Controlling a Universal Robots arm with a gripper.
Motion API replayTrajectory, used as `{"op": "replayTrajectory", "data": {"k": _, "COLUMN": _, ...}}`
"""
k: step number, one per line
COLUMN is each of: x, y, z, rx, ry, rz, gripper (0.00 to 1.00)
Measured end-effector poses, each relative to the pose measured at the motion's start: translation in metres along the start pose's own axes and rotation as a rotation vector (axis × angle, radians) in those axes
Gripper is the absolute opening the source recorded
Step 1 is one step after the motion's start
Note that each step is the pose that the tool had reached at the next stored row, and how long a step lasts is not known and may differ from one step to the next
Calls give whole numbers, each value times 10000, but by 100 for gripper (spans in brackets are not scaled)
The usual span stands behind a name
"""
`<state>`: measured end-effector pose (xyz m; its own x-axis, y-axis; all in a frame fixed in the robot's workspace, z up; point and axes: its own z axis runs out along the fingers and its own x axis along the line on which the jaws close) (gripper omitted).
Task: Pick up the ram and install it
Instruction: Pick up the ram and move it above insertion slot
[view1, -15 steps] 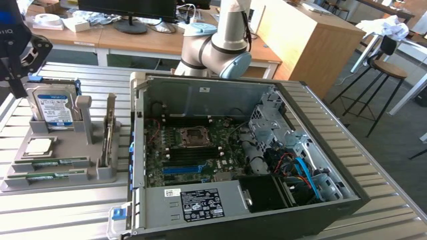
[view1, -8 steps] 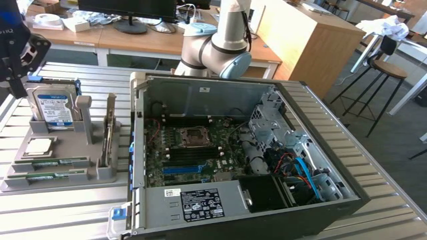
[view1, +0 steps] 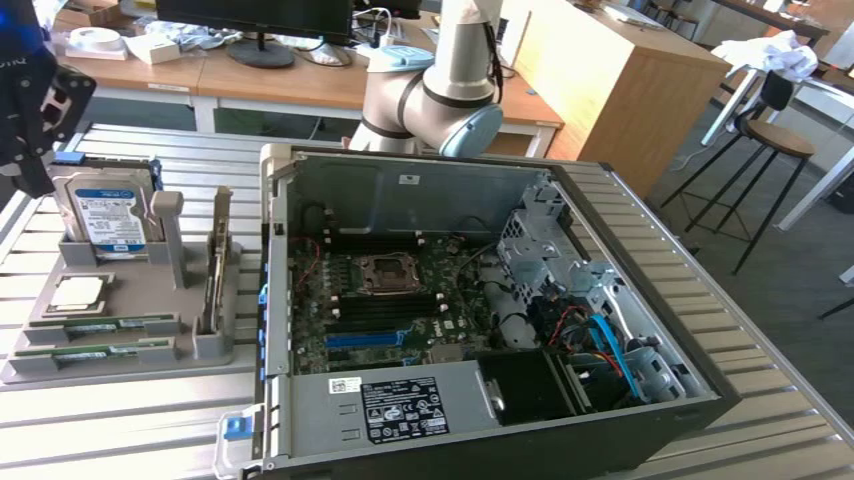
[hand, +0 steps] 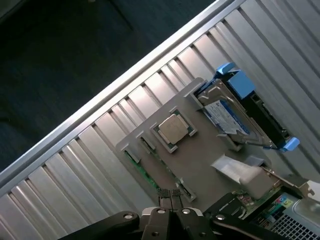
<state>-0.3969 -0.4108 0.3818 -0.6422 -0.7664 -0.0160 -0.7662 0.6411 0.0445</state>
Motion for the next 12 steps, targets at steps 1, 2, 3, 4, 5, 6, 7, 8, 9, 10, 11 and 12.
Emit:
{"op": "replayTrajectory", "data": {"k": 1, "x": 0, "y": 0, "z": 1, "rx": -3, "ry": 8, "rz": -180, "gripper": 10}}
{"op": "replayTrajectory", "data": {"k": 2, "x": 0, "y": 0, "z": 1, "rx": -5, "ry": 16, "rz": -360, "gripper": 10}}
{"op": "replayTrajectory", "data": {"k": 3, "x": 0, "y": 0, "z": 1, "rx": -9, "ry": 25, "rz": -556, "gripper": 10}}
{"op": "replayTrajectory", "data": {"k": 4, "x": 0, "y": 0, "z": 2, "rx": -12, "ry": 32, "rz": -729, "gripper": 10}}
{"op": "replayTrajectory", "data": {"k": 5, "x": 0, "y": 0, "z": 3, "rx": -15, "ry": 40, "rz": -915, "gripper": 10}}
{"op": "replayTrajectory", "data": {"k": 6, "x": 0, "y": 0, "z": 3, "rx": -18, "ry": 48, "rz": -1095, "gripper": 10}}
{"op": "replayTrajectory", "data": {"k": 7, "x": 0, "y": 0, "z": 4, "rx": -20, "ry": 56, "rz": -1274, "gripper": 10}}
{"op": "replayTrajectory", "data": {"k": 8, "x": 0, "y": -1, "z": 5, "rx": -23, "ry": 64, "rz": -1449, "gripper": 10}}
{"op": "replayTrajectory", "data": {"k": 9, "x": 0, "y": -1, "z": 6, "rx": -26, "ry": 72, "rz": -1629, "gripper": 10}}
{"op": "replayTrajectory", "data": {"k": 10, "x": 0, "y": -1, "z": 6, "rx": -30, "ry": 82, "rz": -1824, "gripper": 10}}
{"op": "replayTrajectory", "data": {"k": 11, "x": 0, "y": -1, "z": 7, "rx": -32, "ry": 89, "rz": -2004, "gripper": 10}}
{"op": "replayTrajectory", "data": {"k": 12, "x": 0, "y": -1, "z": 7, "rx": -35, "ry": 97, "rz": -2185, "gripper": 10}}
